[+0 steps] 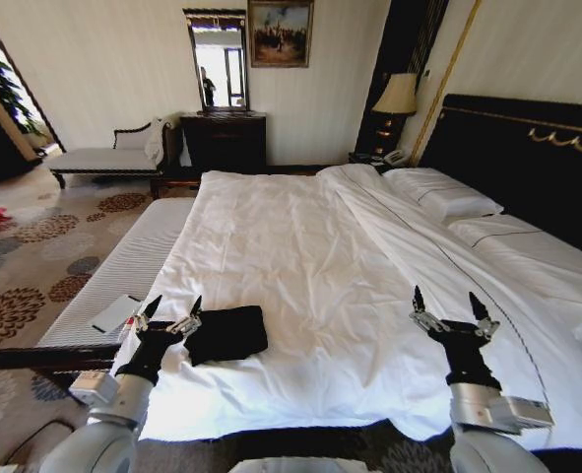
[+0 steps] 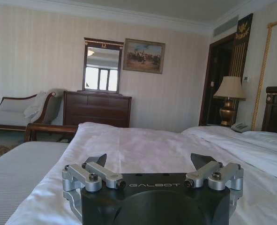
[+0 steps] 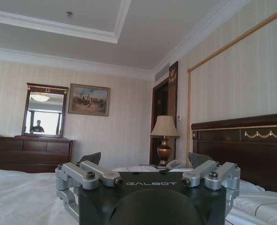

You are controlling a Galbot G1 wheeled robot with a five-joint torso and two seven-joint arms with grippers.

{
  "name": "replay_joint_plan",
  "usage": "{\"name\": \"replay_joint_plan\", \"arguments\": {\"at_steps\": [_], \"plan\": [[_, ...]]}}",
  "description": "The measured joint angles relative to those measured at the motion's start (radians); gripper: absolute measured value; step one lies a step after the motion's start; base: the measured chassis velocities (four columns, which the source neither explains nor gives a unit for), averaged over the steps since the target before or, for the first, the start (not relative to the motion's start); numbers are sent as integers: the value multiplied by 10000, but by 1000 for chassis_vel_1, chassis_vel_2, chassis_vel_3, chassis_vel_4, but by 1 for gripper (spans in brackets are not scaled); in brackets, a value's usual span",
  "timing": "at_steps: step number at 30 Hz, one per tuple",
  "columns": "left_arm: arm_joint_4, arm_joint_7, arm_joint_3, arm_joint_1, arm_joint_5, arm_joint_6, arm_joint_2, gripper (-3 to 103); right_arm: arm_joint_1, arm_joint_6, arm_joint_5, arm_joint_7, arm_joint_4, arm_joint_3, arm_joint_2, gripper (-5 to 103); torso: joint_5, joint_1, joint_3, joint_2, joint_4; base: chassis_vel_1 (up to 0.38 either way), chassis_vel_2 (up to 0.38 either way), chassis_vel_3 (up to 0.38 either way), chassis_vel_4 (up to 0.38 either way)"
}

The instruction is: Fold the clothes on the bed.

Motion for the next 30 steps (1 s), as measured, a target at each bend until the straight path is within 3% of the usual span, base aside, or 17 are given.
{"name": "replay_joint_plan", "arguments": {"at_steps": [23,30], "plan": [[13,-22,-12,-23,-35,36,11,100,38,-42,63,26,-8,-18,-52,100,0,0,0,-1,-2,-7,-5,4,4],[18,-39,-16,-25,-41,44,12,100,42,-47,73,33,-12,-22,-57,100,-3,0,-1,0,-1,-105,-143,109,115]]}}
